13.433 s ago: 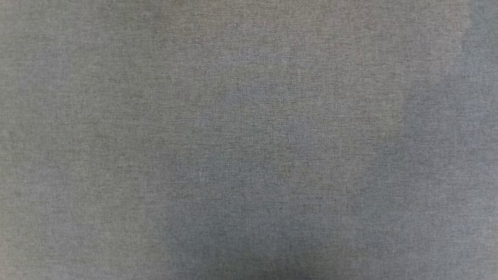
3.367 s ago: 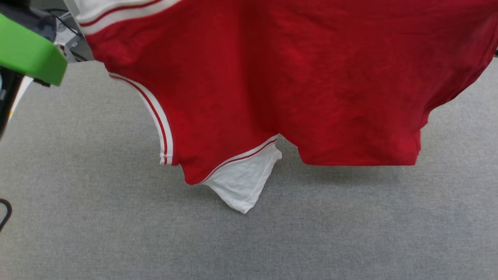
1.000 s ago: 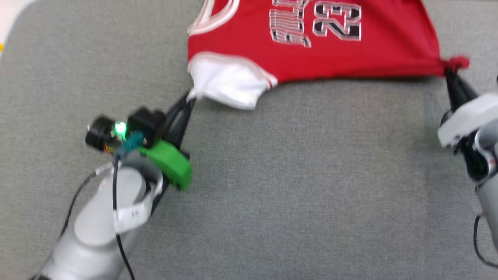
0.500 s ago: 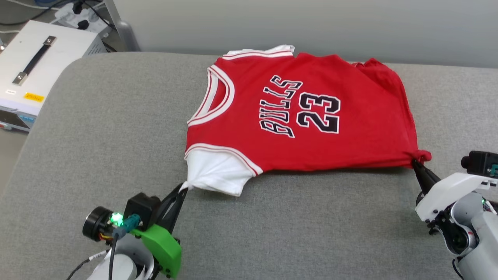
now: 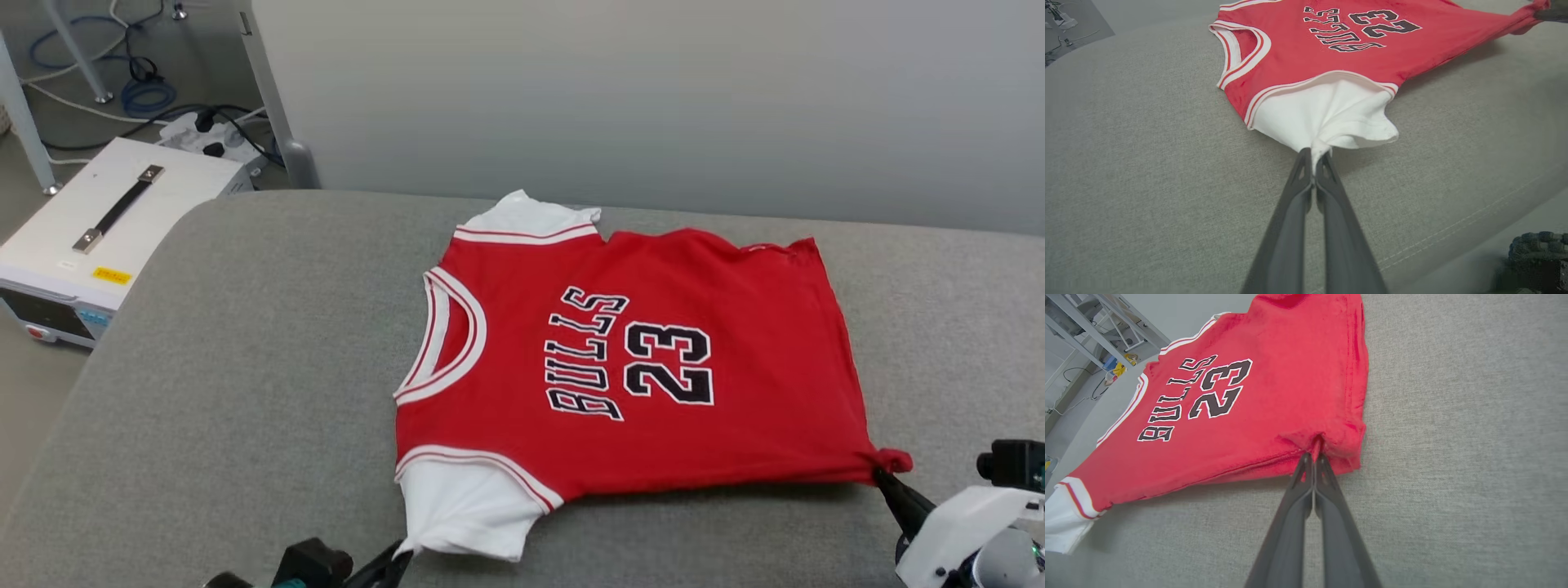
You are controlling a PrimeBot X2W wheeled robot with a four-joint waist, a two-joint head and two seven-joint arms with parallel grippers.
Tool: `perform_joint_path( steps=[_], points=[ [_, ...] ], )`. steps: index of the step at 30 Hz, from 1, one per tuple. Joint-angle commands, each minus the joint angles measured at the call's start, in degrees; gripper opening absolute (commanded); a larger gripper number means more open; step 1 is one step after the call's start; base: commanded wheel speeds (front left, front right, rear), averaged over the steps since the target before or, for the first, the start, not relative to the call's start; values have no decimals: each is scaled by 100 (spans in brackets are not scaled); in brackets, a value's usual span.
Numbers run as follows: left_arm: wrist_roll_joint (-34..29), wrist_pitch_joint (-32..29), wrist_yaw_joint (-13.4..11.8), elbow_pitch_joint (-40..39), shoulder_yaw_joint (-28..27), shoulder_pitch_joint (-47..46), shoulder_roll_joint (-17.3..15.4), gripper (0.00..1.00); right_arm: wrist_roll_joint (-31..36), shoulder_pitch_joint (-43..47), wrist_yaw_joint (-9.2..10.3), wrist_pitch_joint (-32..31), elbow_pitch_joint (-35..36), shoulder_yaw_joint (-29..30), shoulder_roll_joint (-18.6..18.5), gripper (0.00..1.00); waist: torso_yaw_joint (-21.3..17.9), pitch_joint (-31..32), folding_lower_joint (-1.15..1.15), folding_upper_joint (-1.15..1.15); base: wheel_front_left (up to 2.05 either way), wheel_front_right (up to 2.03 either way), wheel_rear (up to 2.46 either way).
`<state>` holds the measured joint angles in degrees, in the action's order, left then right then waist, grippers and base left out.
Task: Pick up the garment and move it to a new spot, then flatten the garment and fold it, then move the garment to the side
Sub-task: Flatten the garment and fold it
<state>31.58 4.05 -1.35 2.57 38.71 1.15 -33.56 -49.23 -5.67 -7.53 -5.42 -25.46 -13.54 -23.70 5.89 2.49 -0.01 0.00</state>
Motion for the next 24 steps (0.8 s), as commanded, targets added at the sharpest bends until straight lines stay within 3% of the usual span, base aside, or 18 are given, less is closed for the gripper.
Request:
perform_joint_path(
  steps=[1, 9, 15, 17, 24],
  points=[
    [74, -50, -47, -131, 18, 197, -110, 0, -6, 214, 4, -96, 152, 25, -100, 0, 13, 206, 1, 0, 0, 0, 0],
    [298, -336, -51, -833, 156, 848, -502, 0, 177, 1348, 4, -750, 1022, 402, -289, 0, 15, 386, 1, 0, 0, 0, 0],
    [371, -248, -227, -1067, 1, 1046, -679, 0, 396, 2020, 4, -1165, 1864, 928, 54, 0, -26, 358, 1, 0, 0, 0, 0],
    [309, -154, -265, -1190, -81, 892, -662, 0, 615, 2133, 4, -1335, 2279, 1258, 281, 0, -63, 286, 1, 0, 0, 0, 0],
    [187, -107, -250, -1186, -212, 270, -484, 0, 901, 1961, 4, -1656, 2760, 1624, 524, 0, -102, 49, 1, 0, 0, 0, 0]
  ],
)
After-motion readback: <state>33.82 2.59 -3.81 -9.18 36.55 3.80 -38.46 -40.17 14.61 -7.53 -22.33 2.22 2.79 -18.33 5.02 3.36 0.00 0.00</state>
